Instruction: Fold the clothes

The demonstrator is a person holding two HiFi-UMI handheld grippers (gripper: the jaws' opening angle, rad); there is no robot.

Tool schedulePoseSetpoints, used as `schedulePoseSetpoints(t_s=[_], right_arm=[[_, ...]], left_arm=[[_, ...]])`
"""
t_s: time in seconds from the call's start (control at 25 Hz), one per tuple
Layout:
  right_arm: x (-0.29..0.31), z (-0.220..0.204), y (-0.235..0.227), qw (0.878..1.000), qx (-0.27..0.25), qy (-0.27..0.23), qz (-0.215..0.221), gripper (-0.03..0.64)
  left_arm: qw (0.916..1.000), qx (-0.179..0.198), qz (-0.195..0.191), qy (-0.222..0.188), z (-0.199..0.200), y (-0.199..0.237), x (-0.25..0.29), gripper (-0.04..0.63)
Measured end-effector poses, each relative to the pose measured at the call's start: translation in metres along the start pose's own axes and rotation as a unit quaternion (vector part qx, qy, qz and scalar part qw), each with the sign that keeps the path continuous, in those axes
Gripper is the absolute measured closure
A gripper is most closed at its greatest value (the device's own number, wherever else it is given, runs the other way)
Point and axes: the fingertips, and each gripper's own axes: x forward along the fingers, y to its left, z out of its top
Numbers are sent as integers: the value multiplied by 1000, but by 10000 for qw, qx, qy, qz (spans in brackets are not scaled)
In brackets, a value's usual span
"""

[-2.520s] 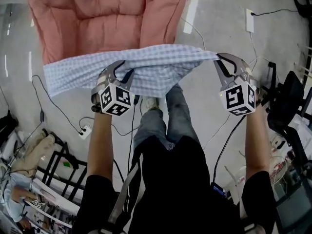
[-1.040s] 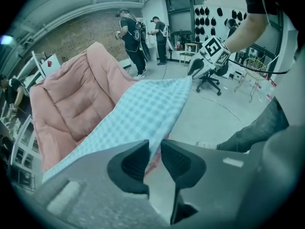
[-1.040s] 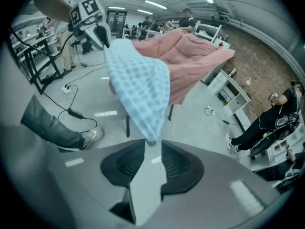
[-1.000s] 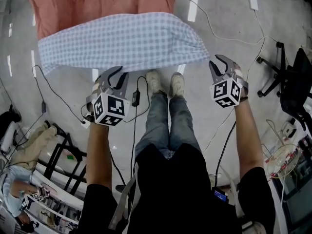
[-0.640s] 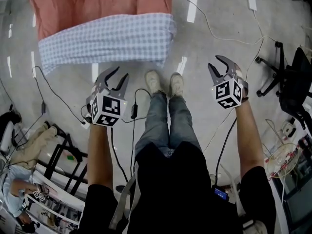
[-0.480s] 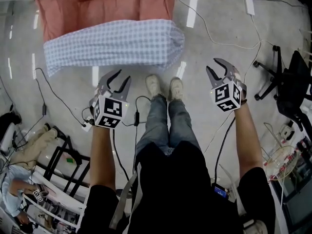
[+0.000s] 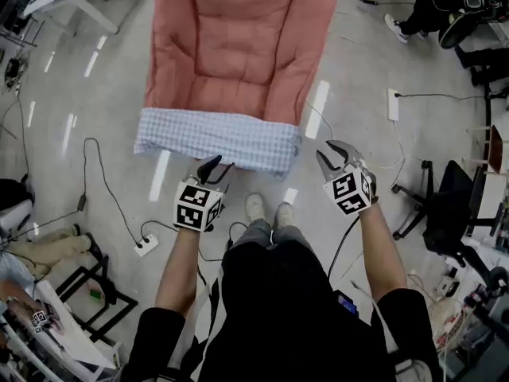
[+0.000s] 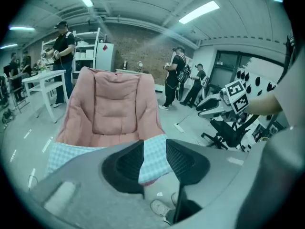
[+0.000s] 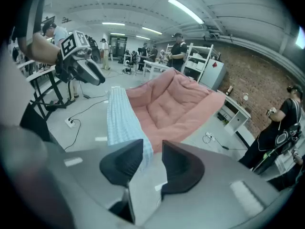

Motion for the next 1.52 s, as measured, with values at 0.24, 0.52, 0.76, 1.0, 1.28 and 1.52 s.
schedulePoseSetpoints(t_s=[0.24,0.52,0.76,1.0,1.28,1.52], right_arm=[[-5,103,1,9977,-153,-560,364,483],[18,164,-15,9892,-679,-953,887,483],[66,198,-41,9686,-998,-1333,1845,477],[115,216,-96,9363,-1049,-1248,3112,462],[161,239,-66,8867,-1296,-926,4341,462],[204,224,4,8630,-1960,-450,4635,457]], left_arm=[[9985,-189,451,-237,24,35,-47,443],[9886,-571,1237,-636,59,53,-46,443],[9614,-1285,2275,-859,80,69,-12,443],[8975,-2887,3039,-1375,95,74,33,443],[8136,-3964,4019,-1389,44,49,13,443],[7617,-4630,4261,-1549,-31,35,-6,443]])
